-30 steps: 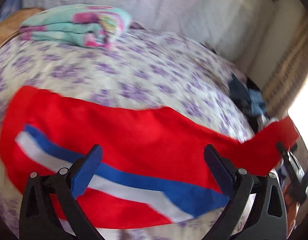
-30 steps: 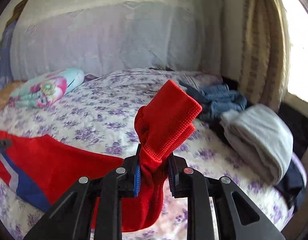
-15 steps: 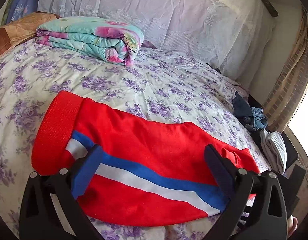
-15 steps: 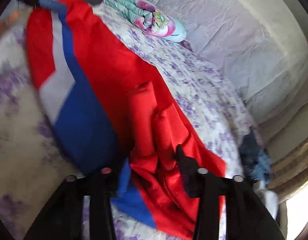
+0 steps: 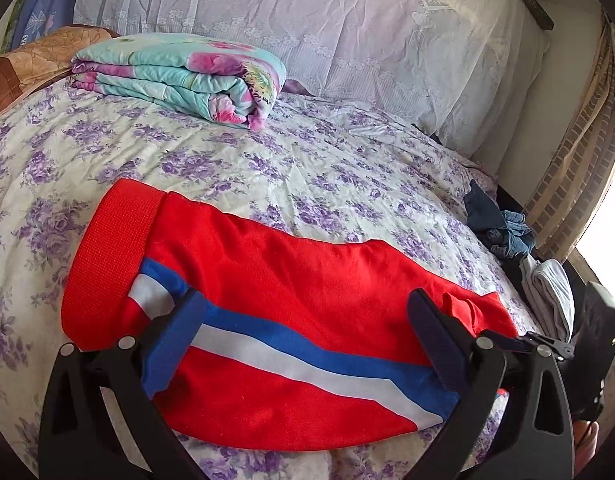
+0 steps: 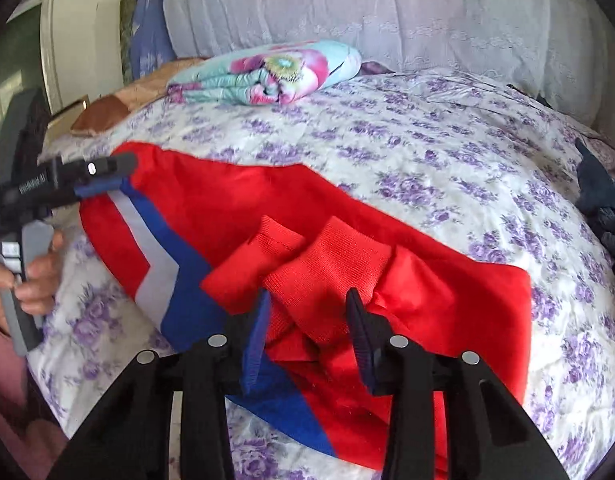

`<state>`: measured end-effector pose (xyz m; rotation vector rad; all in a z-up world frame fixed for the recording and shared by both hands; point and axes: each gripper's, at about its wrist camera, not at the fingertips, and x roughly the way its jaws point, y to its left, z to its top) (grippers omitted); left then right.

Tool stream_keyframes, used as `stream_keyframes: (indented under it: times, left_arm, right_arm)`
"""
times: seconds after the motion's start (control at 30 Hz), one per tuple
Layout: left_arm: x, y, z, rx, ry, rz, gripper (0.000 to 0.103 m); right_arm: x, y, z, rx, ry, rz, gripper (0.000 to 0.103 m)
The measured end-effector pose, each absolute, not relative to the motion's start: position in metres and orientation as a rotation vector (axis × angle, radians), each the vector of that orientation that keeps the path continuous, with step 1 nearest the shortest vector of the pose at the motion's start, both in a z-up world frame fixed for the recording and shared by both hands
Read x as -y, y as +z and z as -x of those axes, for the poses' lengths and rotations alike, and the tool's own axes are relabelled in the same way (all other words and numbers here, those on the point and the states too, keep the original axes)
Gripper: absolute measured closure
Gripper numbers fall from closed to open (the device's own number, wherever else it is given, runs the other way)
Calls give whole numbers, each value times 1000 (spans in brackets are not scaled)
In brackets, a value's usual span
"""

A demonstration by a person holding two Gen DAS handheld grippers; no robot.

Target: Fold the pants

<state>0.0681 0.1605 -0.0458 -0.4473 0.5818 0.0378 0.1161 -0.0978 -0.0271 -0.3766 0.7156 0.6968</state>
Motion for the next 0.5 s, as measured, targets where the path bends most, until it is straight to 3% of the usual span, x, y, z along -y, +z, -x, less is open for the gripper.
stream_keyframes:
  times: [0.07,0.17,0.2,0.37,0.5]
  left_arm:
    - [-160,-46,-68,-584,41,443,5]
    - [-159,-47,-68,-586,44,442,5]
    - [-159,-47,-68,-586,44,443,5]
    - [-160,-47,-68,-587,44,442,5]
    - [-159,-48,-69,-586,46,444,5]
  right_arm:
    - [96,-30,-120,-699,673,393,65]
    - [98,-25,-127,-704,668,361,91]
    - [99,-21,-126,-693,666,350,95]
    - [91,0,-104,-630,782,315,95]
    - [77,-31,-109,-719,778,382,92]
